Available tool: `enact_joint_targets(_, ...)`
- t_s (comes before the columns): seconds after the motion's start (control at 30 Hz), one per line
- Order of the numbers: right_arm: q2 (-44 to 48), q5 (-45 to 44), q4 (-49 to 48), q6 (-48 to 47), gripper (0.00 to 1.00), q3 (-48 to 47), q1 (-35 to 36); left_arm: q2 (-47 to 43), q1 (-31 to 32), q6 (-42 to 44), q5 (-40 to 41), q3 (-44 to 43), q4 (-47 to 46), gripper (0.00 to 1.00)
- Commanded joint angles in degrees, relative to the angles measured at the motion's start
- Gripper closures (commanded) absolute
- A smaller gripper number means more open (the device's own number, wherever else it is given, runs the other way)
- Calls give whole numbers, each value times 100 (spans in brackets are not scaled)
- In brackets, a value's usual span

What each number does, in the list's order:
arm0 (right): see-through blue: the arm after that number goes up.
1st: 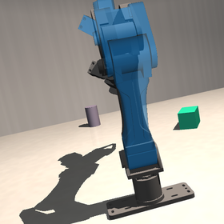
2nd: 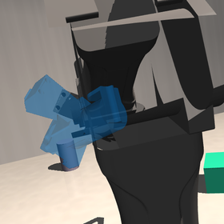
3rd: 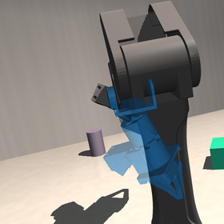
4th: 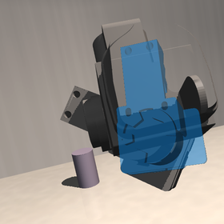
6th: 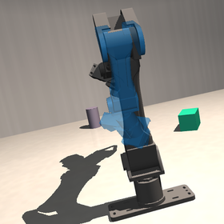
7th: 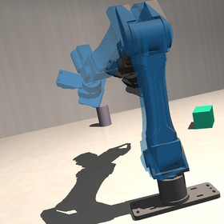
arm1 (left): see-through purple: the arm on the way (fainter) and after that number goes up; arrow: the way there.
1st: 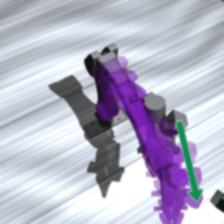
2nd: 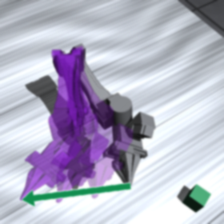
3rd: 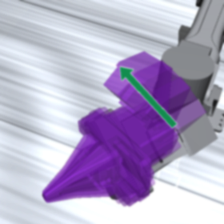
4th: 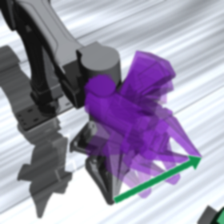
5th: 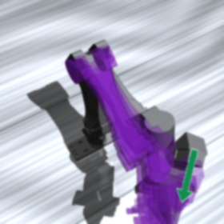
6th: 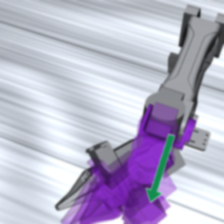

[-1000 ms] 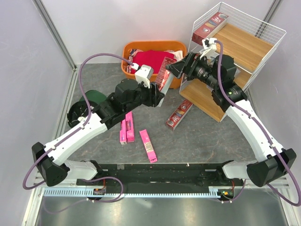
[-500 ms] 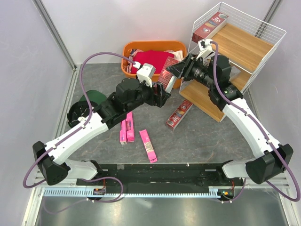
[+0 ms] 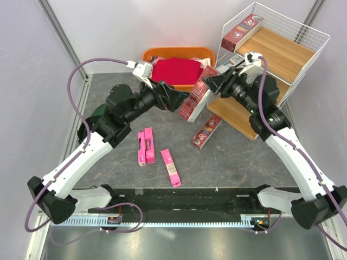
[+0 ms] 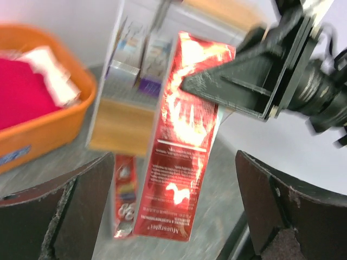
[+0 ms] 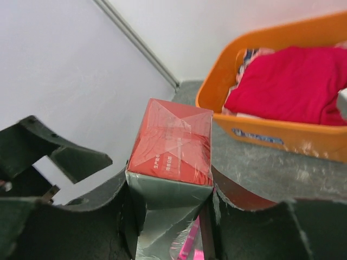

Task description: Place and organize the toothpastes onto the shelf

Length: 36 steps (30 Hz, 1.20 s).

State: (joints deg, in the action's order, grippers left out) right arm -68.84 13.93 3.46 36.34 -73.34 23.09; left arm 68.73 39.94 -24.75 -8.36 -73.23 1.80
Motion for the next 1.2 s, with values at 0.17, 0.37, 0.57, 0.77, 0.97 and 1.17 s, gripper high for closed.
enact_joint_targets(0.17, 1126, -848, -1190, 22, 66, 268, 2, 351, -1278, -3225, -3063, 1135, -4077, 0)
enact_joint_targets(0.37, 1461, -910, -1717, 5, 65, 461, 2, 1019, -1305, -4466, -3750, 1303, -6032, 0)
enact_joint_targets(0.57, 1408, -770, -2060, 110, 64, 479, 11, 1502, -1261, -5118, -4208, 1145, -6965, 1)
enact_joint_targets(0.77, 1241, -541, -2298, 260, 64, 391, 11, 2100, -998, -5540, -4332, 697, -7405, 9)
enact_joint_targets(0.97, 1224, -497, -2289, 269, 64, 338, 11, 2250, -866, -5505, -4218, 512, -7431, 27)
enact_joint_targets(1.17, 1241, -672, -2140, 172, 54, 312, 11, 2382, -813, -5716, -4191, 415, -7695, 56)
